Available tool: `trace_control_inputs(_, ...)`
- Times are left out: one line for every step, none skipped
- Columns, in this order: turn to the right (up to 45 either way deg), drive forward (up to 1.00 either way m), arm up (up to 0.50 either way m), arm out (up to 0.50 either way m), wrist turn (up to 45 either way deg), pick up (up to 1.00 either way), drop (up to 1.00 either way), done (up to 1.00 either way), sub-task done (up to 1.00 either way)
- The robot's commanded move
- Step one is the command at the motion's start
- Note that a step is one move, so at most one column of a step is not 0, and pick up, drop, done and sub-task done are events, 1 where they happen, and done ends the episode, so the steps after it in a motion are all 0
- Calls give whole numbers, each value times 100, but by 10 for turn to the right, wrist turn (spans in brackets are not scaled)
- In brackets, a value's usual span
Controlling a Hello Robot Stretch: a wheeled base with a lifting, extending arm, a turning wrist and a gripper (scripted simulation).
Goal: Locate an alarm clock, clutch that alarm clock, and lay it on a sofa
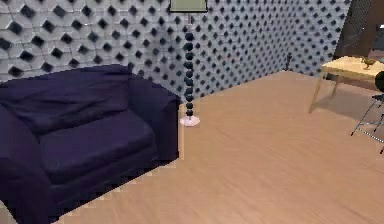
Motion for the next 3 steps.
trace_control_inputs(-390, 0, 0, 0, 0, 0, 0, 0, 0)
trace_control_inputs(0, 10, 0, 0, 0, 0, 0, 0, 0)
trace_control_inputs(450, 0, 0, 0, 0, 0, 0, 0, 0)
